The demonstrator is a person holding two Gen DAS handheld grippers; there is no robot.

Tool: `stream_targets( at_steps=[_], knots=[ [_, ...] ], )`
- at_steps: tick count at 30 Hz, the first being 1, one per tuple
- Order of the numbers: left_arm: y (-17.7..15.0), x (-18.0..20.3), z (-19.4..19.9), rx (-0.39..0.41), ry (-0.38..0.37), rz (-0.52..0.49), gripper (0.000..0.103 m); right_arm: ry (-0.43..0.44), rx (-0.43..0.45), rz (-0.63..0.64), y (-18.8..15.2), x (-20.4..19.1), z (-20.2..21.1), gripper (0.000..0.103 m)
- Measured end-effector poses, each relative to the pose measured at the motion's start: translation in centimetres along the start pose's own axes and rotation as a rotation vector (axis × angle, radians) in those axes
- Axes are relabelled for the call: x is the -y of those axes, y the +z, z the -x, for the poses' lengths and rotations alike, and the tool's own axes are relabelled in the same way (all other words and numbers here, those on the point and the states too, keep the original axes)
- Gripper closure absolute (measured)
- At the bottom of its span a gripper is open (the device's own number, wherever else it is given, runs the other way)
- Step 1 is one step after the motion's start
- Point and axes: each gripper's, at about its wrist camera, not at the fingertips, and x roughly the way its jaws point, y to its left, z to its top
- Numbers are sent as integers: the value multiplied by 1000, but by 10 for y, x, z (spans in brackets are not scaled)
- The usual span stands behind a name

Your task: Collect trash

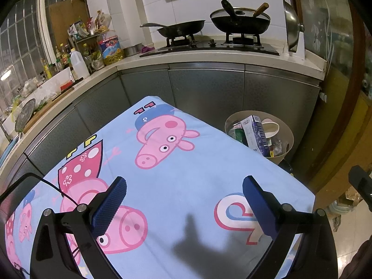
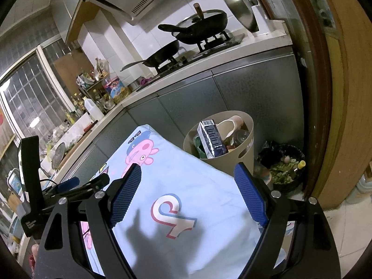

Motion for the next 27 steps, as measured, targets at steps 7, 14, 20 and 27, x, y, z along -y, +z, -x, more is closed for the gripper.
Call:
stream_targets(
  at_steps=[7,14,20,27],
  knots=[
    [0,0,0,-1,0,1,4,2,-2,2,0,0,0,25],
    [-1,0,3,7,-7,-6,4,8,-2,8,-1,-3,0,27],
    [-1,0,4,4,-10,-7,4,11,-3,8,-1,-4,0,27],
    [0,1,4,6,-12,-10,4,15,-2,10,-2,-6,1,28]
  ],
)
